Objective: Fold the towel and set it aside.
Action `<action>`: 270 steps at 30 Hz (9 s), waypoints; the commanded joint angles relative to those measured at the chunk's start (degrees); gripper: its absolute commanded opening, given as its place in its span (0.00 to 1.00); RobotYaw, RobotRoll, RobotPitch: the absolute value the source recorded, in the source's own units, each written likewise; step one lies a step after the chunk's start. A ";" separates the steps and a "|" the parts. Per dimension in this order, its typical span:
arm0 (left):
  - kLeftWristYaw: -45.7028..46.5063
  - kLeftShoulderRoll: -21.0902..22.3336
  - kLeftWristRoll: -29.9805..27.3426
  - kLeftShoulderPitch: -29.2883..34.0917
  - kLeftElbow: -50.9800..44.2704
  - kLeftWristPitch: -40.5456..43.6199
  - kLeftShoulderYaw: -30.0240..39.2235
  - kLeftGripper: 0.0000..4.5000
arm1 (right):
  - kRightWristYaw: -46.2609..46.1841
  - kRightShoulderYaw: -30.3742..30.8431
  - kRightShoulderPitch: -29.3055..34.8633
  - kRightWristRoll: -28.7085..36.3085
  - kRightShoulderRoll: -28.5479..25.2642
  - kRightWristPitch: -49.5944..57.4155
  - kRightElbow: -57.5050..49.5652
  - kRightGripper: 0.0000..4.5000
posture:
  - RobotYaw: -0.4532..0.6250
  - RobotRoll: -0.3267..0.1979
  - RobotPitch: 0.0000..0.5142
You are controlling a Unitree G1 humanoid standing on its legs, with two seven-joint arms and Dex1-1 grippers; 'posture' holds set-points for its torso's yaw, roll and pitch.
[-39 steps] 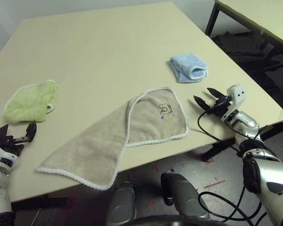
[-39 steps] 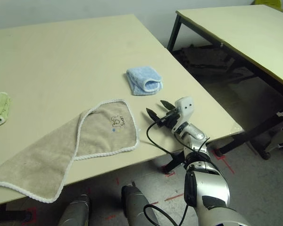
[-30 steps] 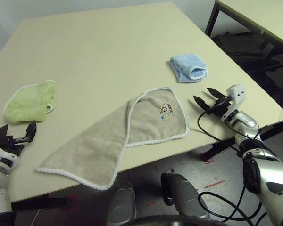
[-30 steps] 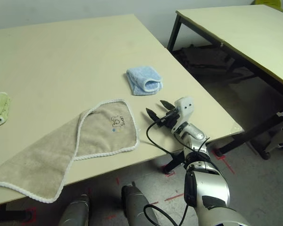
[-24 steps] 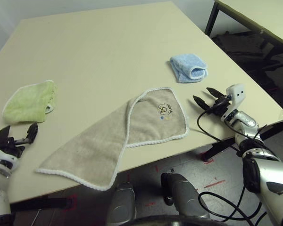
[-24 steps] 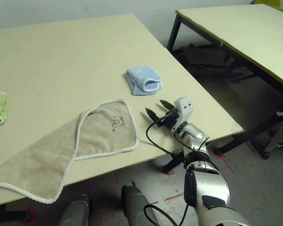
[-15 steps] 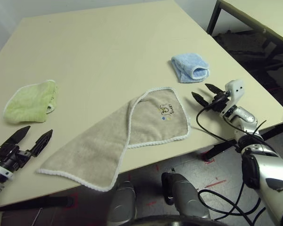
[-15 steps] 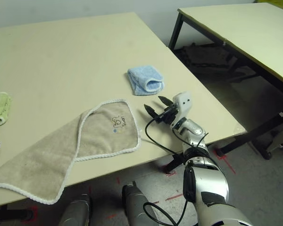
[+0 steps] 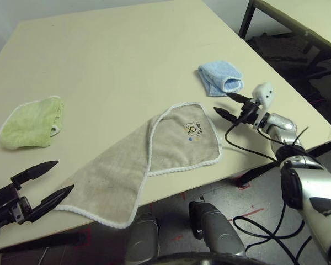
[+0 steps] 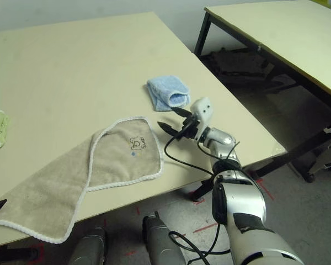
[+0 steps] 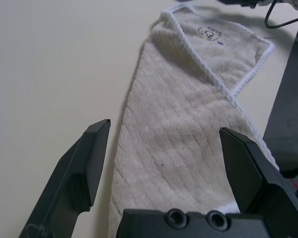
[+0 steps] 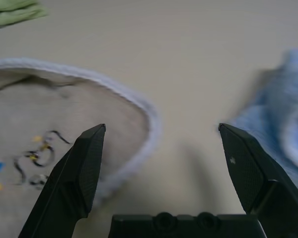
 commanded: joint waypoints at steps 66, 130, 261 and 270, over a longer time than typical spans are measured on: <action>2.15 -0.57 4.86 -0.69 -1.14 -4.70 -1.19 1.00 | -23.32 0.21 -41.09 -5.66 1.88 6.78 2.92 0.01 | 0.37 0.62 0.26; 16.94 11.63 54.90 -21.56 -20.08 -17.31 -44.64 1.00 | -16.51 -9.68 -43.01 7.66 5.10 47.59 4.59 0.01 | 0.37 0.62 0.31; -17.98 17.25 12.61 -18.46 25.69 -17.15 -8.41 0.00 | 24.21 6.96 -23.69 -8.41 -2.73 -14.76 6.19 0.00 | 0.38 0.62 0.40; -15.52 19.66 19.26 -17.44 29.36 -26.08 -9.36 0.00 | 24.23 16.71 -21.96 -7.79 -3.51 -12.14 5.85 0.00 | 0.39 0.62 0.40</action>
